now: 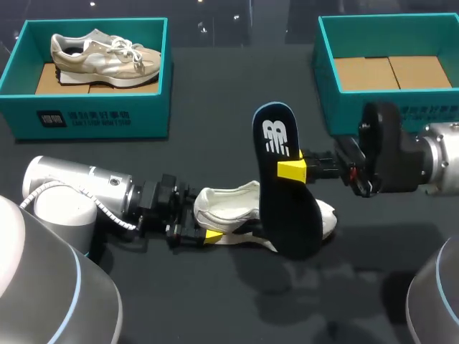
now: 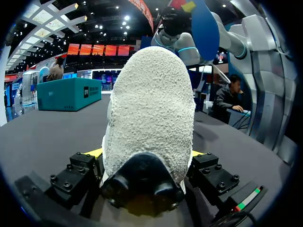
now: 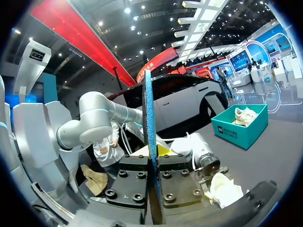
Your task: Take the shoe out of the shoebox, open the shoe tongue, remove and reinsert the insole, then place the shoe into the shoebox
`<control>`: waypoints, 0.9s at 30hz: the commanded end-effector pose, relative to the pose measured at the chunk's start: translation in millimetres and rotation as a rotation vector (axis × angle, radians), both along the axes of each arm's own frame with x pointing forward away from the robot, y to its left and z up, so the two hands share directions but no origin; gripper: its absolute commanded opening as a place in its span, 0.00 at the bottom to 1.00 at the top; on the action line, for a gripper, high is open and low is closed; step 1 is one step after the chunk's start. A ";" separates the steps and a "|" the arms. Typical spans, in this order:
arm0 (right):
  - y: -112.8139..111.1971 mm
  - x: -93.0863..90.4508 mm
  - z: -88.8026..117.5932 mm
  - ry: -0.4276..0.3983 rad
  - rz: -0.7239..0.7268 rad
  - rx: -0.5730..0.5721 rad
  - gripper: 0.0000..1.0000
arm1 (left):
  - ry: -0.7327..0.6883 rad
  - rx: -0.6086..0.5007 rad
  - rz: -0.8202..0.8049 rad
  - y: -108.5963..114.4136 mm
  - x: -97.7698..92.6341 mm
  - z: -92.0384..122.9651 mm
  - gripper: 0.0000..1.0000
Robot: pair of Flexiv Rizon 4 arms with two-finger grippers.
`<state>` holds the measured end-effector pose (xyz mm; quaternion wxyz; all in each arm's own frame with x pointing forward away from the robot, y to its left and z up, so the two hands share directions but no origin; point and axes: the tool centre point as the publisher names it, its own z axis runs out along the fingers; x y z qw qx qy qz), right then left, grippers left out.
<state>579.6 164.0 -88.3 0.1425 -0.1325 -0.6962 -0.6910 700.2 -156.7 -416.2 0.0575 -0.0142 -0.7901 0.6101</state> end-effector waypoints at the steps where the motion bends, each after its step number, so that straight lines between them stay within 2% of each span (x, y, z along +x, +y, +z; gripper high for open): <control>1: -3.2 -8.4 0.8 0.010 -0.019 -0.008 0.00 | 0.000 0.001 -0.001 0.0 1.3 -1.8 0.00; 13: -2.9 -8.5 0.8 0.011 -0.024 -0.013 0.00 | 0.000 0.001 -0.001 0.0 1.3 -1.8 0.00; 14: -2.9 -8.5 0.8 0.011 -0.024 -0.013 0.00 | 0.000 0.004 -0.004 0.4 1.0 -0.7 0.11; 16: -2.9 -8.5 0.8 0.011 -0.024 -0.013 0.00 | -0.010 0.006 -0.008 1.5 -0.1 0.7 0.56; 17: -2.9 -8.5 0.8 0.011 -0.024 -0.013 0.00 | -0.011 0.009 -0.009 2.1 -0.5 1.0 0.98; 18: -2.9 -8.5 0.8 0.011 -0.024 -0.013 0.00 | -0.018 0.016 -0.009 2.8 -0.7 1.4 1.00; 27: -2.9 -8.5 0.8 0.011 -0.024 -0.013 0.00 | -0.041 0.060 -0.008 14.4 -0.9 11.4 1.00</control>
